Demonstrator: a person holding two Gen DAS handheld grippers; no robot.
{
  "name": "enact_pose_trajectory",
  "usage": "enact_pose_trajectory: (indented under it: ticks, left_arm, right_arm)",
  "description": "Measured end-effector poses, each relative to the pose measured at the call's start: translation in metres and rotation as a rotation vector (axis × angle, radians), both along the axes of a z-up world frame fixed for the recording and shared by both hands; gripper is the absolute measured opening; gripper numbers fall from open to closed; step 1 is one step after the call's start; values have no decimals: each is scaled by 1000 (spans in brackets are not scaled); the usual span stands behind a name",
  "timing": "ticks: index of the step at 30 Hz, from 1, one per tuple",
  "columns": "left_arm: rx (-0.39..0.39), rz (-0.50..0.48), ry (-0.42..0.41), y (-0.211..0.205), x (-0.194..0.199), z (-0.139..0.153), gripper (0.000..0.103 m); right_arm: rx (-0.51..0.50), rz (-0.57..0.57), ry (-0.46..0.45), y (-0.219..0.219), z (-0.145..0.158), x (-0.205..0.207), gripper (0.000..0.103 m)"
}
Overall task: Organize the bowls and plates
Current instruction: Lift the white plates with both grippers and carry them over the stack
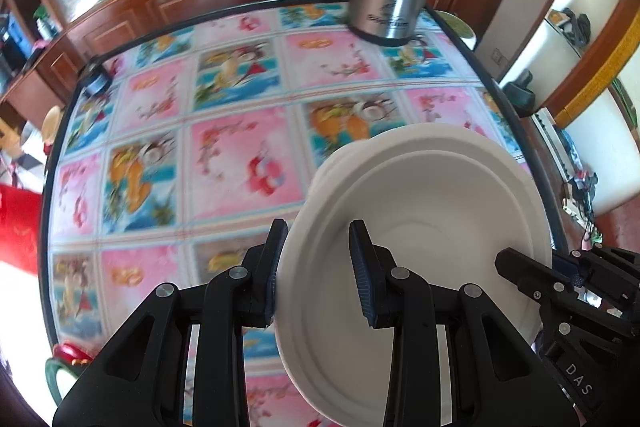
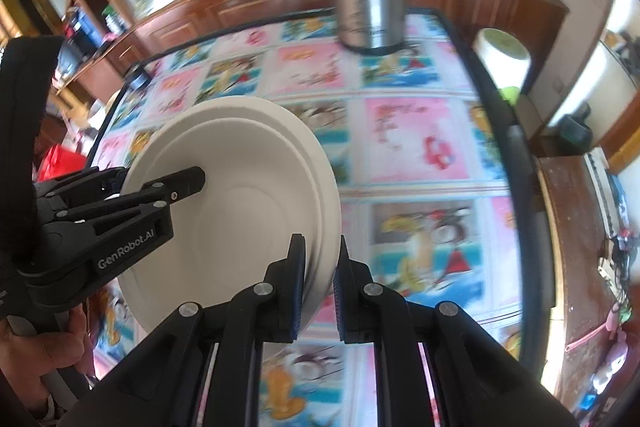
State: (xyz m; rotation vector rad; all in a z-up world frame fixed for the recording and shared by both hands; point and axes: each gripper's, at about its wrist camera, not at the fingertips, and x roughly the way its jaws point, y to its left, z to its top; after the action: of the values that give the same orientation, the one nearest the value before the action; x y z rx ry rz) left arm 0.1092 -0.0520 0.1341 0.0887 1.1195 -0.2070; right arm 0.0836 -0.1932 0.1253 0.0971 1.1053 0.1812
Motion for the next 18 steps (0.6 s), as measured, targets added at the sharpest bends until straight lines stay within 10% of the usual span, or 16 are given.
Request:
enact_pose_trajectory:
  ticks: [18]
  left_arm:
    - [-36,225,27,155,-84,-7,31]
  right_arm:
    - [-14,249,44,145,-13,-41,12]
